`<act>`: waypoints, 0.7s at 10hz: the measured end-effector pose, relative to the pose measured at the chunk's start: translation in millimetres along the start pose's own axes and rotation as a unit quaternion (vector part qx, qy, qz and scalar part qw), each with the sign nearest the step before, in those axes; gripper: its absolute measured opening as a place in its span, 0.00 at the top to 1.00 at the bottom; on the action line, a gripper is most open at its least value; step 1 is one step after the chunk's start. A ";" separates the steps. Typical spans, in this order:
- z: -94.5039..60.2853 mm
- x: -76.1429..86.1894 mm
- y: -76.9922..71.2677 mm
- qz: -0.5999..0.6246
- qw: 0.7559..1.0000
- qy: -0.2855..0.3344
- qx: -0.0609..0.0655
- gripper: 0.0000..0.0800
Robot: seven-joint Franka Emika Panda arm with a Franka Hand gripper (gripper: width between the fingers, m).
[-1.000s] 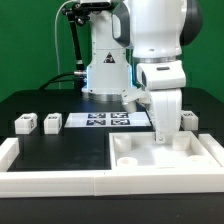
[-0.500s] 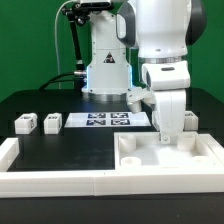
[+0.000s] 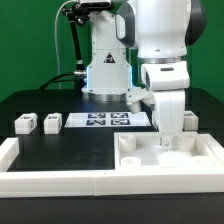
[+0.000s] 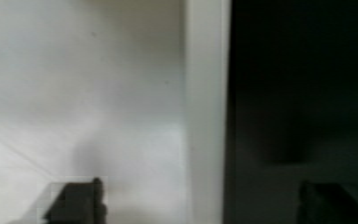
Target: Assemble square table
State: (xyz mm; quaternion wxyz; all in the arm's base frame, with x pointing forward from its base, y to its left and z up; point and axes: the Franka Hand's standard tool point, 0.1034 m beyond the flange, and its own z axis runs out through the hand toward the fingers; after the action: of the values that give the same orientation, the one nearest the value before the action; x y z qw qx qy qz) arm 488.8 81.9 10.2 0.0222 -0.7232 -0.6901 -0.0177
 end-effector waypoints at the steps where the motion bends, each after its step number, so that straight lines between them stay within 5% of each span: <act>1: 0.0 -0.2 0.0 0.000 1.000 0.000 0.000 0.25; 5: -2.1 0.7 -1.5 0.025 1.000 0.000 -0.003 0.19; 7: -19.9 8.1 -15.6 0.112 0.994 -0.002 -0.012 0.19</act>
Offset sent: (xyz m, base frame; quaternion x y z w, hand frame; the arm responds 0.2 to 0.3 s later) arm 0.0000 0.0000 0.0000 0.0000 0.0000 0.0000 1.0000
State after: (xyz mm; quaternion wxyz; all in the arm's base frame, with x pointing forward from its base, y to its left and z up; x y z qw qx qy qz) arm 473.7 89.6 30.6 0.0140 -0.7960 -0.6047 -0.0220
